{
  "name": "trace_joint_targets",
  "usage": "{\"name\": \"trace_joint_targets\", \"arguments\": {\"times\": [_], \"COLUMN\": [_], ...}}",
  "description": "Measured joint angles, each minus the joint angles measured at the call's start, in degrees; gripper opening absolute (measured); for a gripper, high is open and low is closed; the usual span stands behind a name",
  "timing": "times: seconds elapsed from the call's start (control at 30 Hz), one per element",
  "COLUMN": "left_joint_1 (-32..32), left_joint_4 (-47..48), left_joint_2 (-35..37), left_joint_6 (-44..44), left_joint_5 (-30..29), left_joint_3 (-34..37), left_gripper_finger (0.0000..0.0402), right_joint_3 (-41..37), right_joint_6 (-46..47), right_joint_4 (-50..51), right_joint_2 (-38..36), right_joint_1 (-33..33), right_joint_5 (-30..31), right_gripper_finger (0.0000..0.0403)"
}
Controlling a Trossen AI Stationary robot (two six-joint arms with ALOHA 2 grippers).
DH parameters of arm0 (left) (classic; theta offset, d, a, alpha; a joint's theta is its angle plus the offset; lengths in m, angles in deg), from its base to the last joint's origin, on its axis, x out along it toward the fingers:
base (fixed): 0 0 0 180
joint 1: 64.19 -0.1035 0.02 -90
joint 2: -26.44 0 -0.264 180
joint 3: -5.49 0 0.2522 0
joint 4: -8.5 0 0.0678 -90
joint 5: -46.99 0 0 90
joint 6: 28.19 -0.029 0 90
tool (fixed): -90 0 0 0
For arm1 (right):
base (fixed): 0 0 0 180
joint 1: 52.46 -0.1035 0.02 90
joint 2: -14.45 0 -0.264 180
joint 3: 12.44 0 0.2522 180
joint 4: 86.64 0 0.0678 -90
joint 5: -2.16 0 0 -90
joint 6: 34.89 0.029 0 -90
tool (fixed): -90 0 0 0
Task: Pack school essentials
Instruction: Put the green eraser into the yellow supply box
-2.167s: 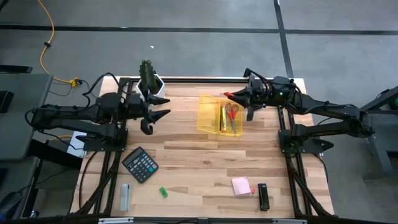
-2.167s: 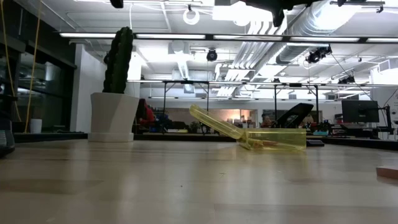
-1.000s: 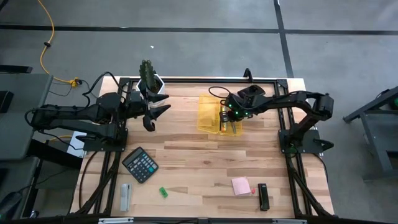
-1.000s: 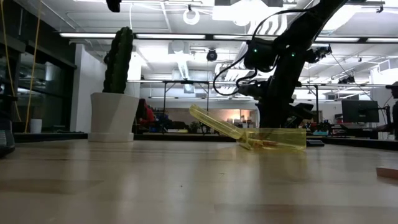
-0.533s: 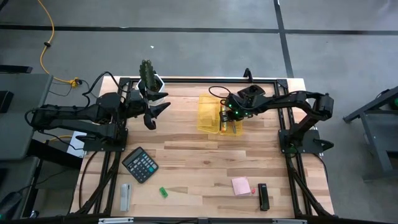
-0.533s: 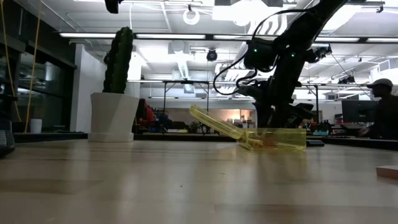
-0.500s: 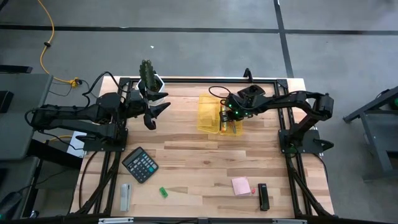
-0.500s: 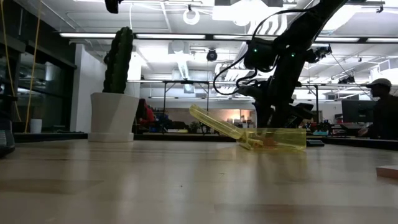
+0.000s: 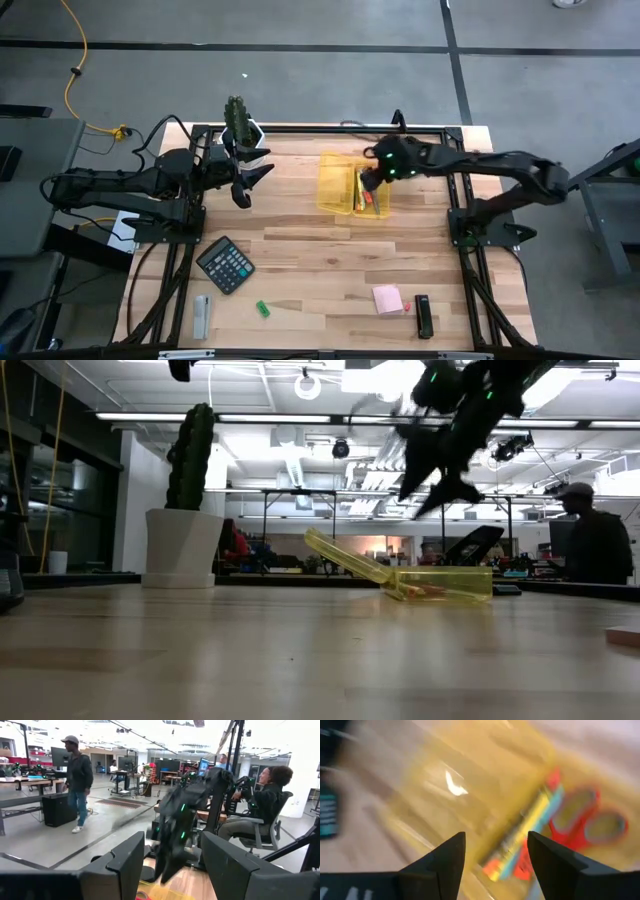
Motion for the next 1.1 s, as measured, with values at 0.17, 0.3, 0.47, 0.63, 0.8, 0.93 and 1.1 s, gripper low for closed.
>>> {"name": "trace_joint_targets", "arguments": {"times": [0.17,0.3,0.47,0.63,0.8,0.93,1.1], "left_joint_1": [0.0,0.0,0.0,0.0,0.0,0.0,0.1], "left_joint_4": [0.0,0.0,0.0,0.0,0.0,0.0,0.0], "left_joint_2": [0.0,0.0,0.0,0.0,0.0,0.0,-0.2], "left_joint_6": [0.0,0.0,0.0,0.1,0.4,0.5,-1.8], "left_joint_5": [0.0,0.3,0.6,0.6,0.6,0.7,0.6], "left_joint_3": [0.0,0.0,0.0,0.0,0.0,0.0,0.0], "left_gripper_finger": [0.0184,0.0184,0.0184,0.0184,0.0184,0.0184,0.0184], "right_joint_3": [0.0,0.1,0.1,0.1,0.1,0.1,0.1], "right_joint_6": [-8.4,-14.9,-27.9,-36.0,-38.1,-38.2,-37.9], "right_joint_4": [-9.2,-20.2,-25.0,-24.3,-24.4,-24.2,-24.2], "right_joint_2": [-11.4,-17.8,-21.9,-23.3,-23.3,-23.3,-23.3], "right_joint_1": [-0.1,-0.8,-2.0,-2.4,-2.4,-2.4,-2.4], "right_joint_5": [-2.7,-5.0,-5.1,-5.1,-5.1,-5.7,-5.8], "right_gripper_finger": [0.0206,0.0206,0.0206,0.0206,0.0206,0.0206,0.0206]}}
